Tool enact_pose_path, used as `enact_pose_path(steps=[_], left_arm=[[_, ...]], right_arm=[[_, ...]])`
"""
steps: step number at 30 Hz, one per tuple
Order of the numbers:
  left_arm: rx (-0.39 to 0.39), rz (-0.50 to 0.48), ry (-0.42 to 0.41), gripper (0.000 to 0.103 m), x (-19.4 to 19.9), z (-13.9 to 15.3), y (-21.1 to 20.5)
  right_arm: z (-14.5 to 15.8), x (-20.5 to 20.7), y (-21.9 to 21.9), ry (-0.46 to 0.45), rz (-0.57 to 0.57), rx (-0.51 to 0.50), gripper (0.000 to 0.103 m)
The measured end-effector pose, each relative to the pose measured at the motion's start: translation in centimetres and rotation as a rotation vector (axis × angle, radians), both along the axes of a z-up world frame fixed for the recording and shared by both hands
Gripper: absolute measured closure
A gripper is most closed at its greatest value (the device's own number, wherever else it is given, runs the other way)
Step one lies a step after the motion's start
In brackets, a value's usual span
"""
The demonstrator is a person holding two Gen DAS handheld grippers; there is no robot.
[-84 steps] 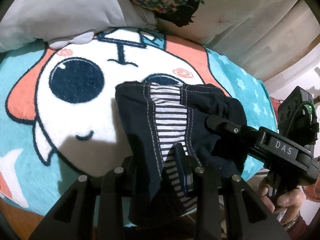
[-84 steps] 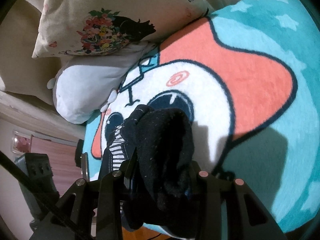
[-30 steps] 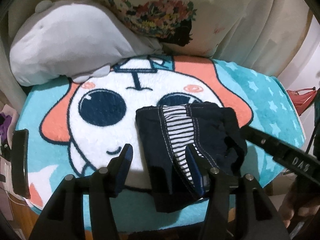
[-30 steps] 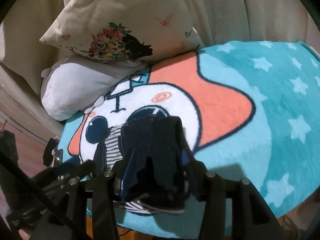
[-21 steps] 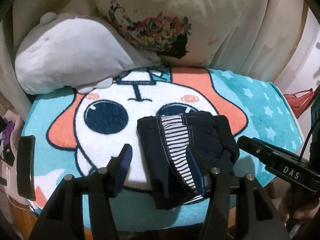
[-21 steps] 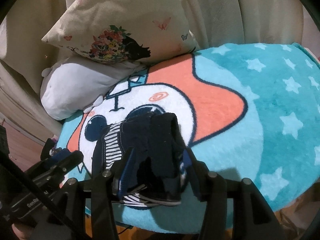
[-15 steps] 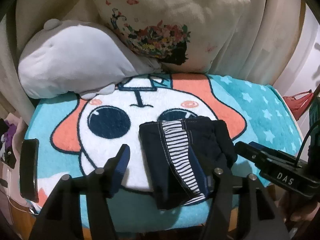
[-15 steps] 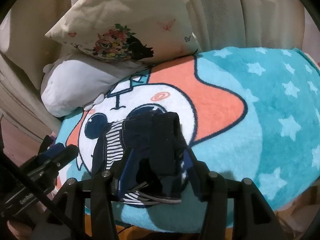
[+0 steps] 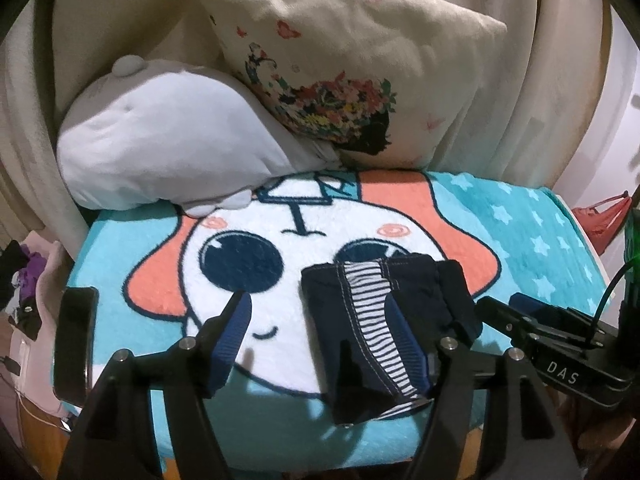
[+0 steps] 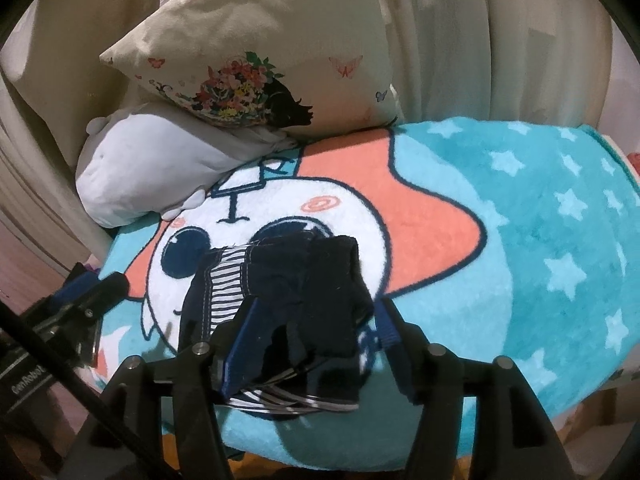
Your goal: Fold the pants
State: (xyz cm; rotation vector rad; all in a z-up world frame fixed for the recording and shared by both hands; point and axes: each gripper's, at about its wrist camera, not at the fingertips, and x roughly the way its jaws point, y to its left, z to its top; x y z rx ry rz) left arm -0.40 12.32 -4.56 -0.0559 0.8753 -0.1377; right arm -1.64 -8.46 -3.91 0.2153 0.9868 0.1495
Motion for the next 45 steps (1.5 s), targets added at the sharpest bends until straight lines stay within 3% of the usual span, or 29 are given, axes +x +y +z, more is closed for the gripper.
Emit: enact_pose_path(steps=[5, 7, 12, 15, 17, 22, 26, 36, 45], left_arm=[[0.075, 0.046, -0.096, 0.028, -0.9, 1.3, 0.1], [0.125, 0.077, -0.182, 0.016, -1.6, 2.4, 0.2], [0.218, 0.173, -0.467, 0.000, -4.4, 5.5, 0.6], [0.263, 0.226, -0.599, 0.000, -5.7, 6.9, 0.6], [0.263, 0.238, -0.614, 0.000, -5.9, 7.3, 0.8], [0.179, 0.181, -0.474, 0.000, -3.7, 7.1, 1.8], [0.126, 0.132, -0.310, 0.000, -1.9, 4.8, 2.3], [0.159, 0.038, 0.007, 0.000, -1.0, -2.4, 2.3], [0.138, 0.040, 0.092, 0.000, -0.6, -4.1, 3.3]], right_arm=[[0.4, -0.2, 0.6, -0.016, 0.005, -0.032, 0.037], [0.6, -0.3, 0.9, -0.025, 0.009, -0.045, 0.037], [0.9, -0.5, 1.5, -0.043, 0.014, -0.065, 0.036], [1.0, -0.5, 1.6, -0.046, 0.014, -0.069, 0.036], [1.0, -0.5, 1.7, -0.044, 0.013, -0.070, 0.035], [0.8, -0.6, 1.7, -0.035, 0.010, -0.077, 0.035], [0.4, -0.8, 1.6, -0.017, 0.001, -0.100, 0.034], [-1.0, -1.2, 3.0, 0.040, 0.038, -0.178, 0.030], [-1.6, -0.6, 4.4, 0.057, 0.078, -0.210, 0.030]])
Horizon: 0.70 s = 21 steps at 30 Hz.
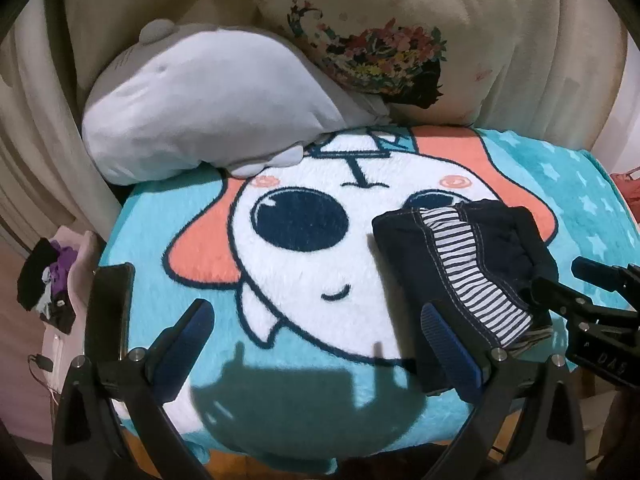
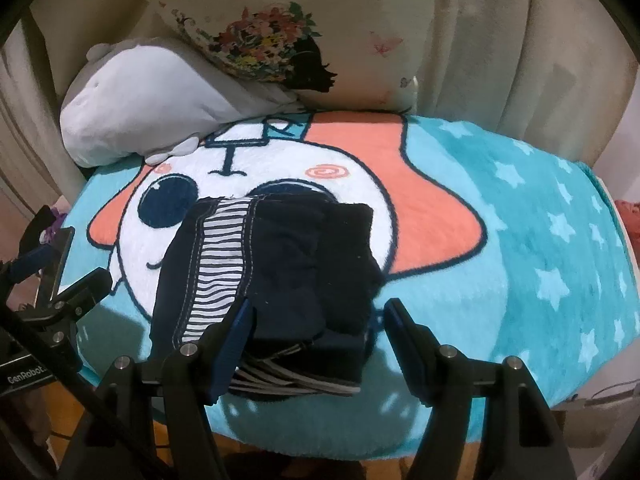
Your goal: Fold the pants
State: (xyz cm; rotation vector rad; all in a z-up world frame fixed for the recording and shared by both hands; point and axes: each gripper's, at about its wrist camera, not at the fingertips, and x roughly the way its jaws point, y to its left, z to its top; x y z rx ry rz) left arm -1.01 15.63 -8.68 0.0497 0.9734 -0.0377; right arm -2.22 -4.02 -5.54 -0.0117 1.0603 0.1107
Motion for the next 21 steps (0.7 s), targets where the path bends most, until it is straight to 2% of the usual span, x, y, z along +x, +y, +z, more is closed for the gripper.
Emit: enact_pose_path(steps=[13, 21], left_arm=[[-0.070, 0.012, 0.074, 0.000, 0.8, -1.3, 0.9], [-0.073, 0.015, 0.079, 0.000, 0.8, -1.6, 1.0]], right_arm=[[-0.2, 0.7, 0.9, 0.006, 0.006, -0.037, 0.027], [-0.4, 0.7, 1.1, 0.007, 0.008, -0.043, 0.027]])
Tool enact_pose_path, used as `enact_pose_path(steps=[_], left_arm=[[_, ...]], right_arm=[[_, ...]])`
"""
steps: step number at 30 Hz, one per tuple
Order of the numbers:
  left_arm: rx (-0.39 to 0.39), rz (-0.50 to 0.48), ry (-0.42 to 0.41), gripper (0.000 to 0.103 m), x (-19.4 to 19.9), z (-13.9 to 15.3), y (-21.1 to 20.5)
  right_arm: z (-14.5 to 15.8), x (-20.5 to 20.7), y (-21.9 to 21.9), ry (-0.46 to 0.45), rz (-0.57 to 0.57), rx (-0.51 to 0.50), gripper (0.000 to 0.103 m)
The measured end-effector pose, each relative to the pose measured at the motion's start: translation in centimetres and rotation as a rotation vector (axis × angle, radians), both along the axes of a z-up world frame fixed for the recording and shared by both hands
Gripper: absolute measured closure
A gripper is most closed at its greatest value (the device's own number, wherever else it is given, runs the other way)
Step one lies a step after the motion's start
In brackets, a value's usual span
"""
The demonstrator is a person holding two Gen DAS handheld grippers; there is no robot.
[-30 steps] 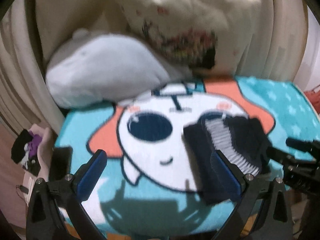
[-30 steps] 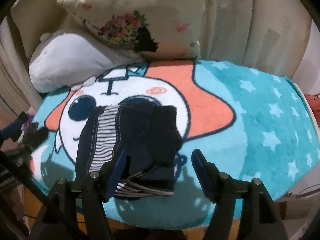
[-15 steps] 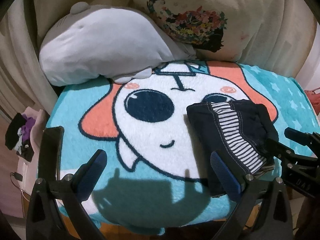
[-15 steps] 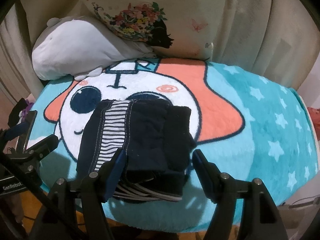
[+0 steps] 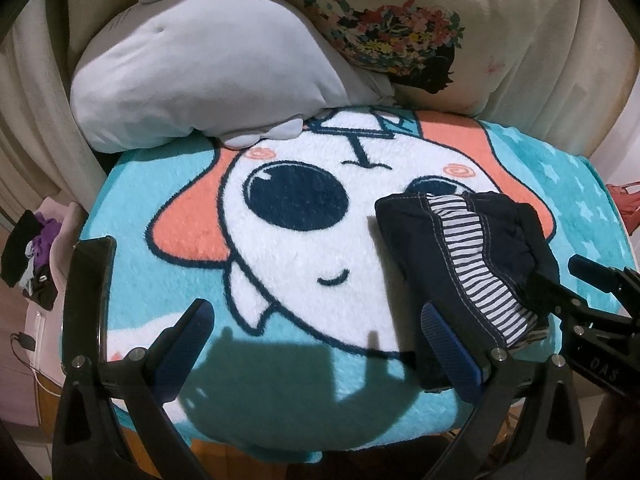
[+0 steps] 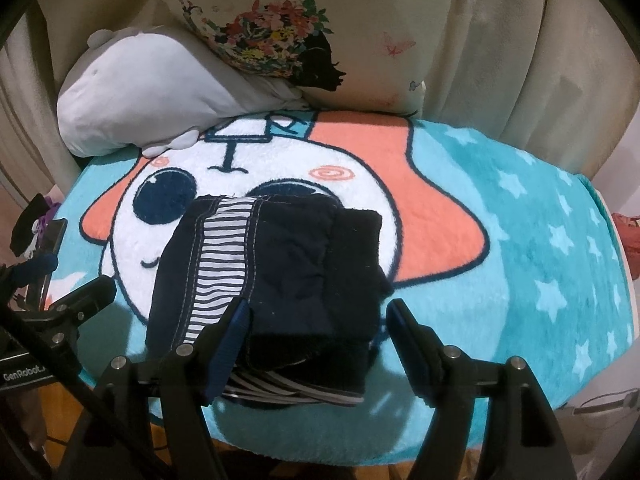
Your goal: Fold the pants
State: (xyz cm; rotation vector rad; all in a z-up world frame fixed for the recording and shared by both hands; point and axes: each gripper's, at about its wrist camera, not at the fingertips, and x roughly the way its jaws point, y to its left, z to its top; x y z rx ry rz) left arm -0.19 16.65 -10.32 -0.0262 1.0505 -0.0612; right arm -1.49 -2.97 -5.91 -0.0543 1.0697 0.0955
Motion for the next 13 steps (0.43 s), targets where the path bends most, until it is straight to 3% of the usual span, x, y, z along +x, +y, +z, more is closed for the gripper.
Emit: enact_pose_path(steps=[13], left_arm=[[0.062, 0.009, -0.011, 0.000, 0.00, 0.22, 0.26]], right_arm=[[0.20, -0.30, 1.01, -0.016, 0.017, -0.002, 0.027]])
